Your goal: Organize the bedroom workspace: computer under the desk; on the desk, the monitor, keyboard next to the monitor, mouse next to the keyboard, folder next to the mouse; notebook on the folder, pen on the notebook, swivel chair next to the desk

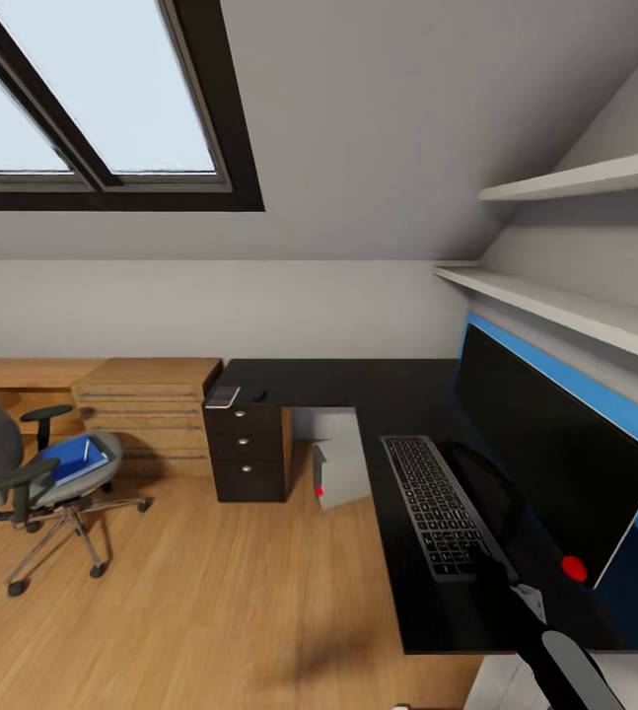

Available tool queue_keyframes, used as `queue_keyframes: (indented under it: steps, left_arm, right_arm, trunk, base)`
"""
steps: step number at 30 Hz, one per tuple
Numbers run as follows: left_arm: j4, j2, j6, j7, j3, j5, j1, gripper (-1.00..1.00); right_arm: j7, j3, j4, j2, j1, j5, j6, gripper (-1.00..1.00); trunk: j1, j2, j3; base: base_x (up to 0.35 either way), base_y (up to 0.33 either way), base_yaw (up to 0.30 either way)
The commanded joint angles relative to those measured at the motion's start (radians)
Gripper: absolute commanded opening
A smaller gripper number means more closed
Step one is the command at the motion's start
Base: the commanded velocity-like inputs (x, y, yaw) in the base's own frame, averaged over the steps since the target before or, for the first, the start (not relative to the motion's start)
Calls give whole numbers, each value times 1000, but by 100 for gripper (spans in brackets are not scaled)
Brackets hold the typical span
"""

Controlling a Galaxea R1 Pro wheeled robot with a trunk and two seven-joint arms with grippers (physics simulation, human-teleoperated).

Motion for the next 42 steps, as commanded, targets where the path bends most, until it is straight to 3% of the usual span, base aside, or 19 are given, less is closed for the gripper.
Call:
queue_keyframes:
  steps: [1,2,6,18,25,42]
  left_arm:
    - [0,0,-3,5,-8,5,0,100]
    - [0,0,-29,4,-8,7,-1,100]
    - [0,0,-57,4,-8,8,-1,100]
    - [1,0,-64,4,-9,7,0,100]
    - [1,-1,-64,4,-9,8,-1,100]
    - [1,-1,-64,2,-9,7,-1,100]
  right_arm:
    - [-6,1,2,0,-2,-5,0,-100]
    - [-6,1,9,15,-7,-3,-2,-100]
    - [-6,1,12,24,-9,-2,-2,-100]
    - [-5,1,18,35,-10,-1,-46,-100]
    - [-1,3,20,63,-16,3,-88,-100]
    - [-2,4,48,73,-32,8,-115,-100]
  trunk:
    - [1,-1,0]
    - [1,-1,0]
    - [1,-1,0]
    - [1,-1,0]
    - [1,-1,0]
    - [1,-1,0]
  base:
    - [163,-3,0]
    - [274,-1,0]
    - [280,17,0]
    - [180,5,0]
    - [21,0,0]
    - [51,0,0]
